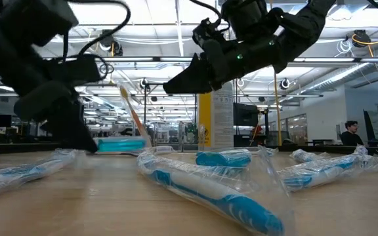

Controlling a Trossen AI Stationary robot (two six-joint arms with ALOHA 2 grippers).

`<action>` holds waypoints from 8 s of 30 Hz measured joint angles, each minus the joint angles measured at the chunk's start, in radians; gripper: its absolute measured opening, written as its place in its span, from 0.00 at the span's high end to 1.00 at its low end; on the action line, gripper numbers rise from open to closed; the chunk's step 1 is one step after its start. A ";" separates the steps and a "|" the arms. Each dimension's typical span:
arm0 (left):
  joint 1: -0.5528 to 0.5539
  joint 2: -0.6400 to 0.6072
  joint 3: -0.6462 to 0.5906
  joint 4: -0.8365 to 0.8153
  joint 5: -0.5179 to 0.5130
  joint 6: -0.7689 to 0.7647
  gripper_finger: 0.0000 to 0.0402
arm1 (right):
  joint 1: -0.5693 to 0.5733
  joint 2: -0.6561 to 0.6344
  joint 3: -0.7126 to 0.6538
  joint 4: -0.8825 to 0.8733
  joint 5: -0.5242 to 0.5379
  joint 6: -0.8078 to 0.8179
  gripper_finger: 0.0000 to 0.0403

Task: Pick & Place toothbrushing station
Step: Put the top blue mouthwash into the middle section of the transparent organizer

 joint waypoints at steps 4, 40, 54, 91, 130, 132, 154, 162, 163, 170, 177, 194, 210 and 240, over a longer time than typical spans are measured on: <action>0.003 0.000 0.063 0.003 -0.006 0.177 0.71 | 0.032 0.000 0.000 0.003 0.052 -0.099 0.61; 0.114 -0.002 0.305 -0.098 -0.262 1.497 0.70 | -0.043 0.000 0.000 -0.037 -0.111 0.275 0.45; 0.115 -0.002 0.305 -0.047 -0.265 1.658 0.70 | -0.043 0.000 0.000 -0.068 -0.214 0.199 0.58; 0.115 -0.002 0.305 -0.049 -0.245 1.281 0.69 | -0.070 0.000 0.000 -0.084 -0.216 0.240 0.76; -0.015 -0.248 0.305 -0.050 -0.366 1.014 0.44 | -0.070 0.000 0.000 -0.053 -0.208 0.163 0.76; -0.021 -0.299 0.305 -0.055 -0.364 0.971 0.44 | -0.068 0.000 0.000 -0.041 -0.208 0.157 0.76; 0.285 -0.610 -0.132 0.556 0.247 0.685 0.44 | 0.012 0.000 0.000 0.240 0.046 -0.016 0.76; 0.314 -0.557 -0.133 0.570 0.422 0.650 0.44 | 0.017 0.000 0.000 0.281 0.054 -0.013 0.76; 0.317 -0.539 -0.133 0.577 0.422 0.646 0.44 | 0.019 0.000 0.000 0.291 0.054 -0.013 0.76; 0.366 -0.403 -0.098 0.620 0.423 0.595 0.44 | 0.019 0.000 0.000 0.316 0.054 -0.012 0.76; 0.385 -0.277 -0.052 0.690 0.452 0.571 0.44 | 0.019 0.000 0.000 0.323 0.054 -0.012 0.76; 0.383 -0.153 0.044 0.692 0.447 0.585 0.44 | 0.019 0.000 0.000 0.319 0.054 -0.012 0.76; 0.383 -0.153 0.044 0.683 0.445 0.617 0.69 | 0.020 0.000 -0.001 0.311 0.055 -0.004 0.76; 0.383 -0.152 0.043 0.468 0.366 0.716 0.73 | 0.042 -0.152 0.000 -0.110 0.155 0.059 0.46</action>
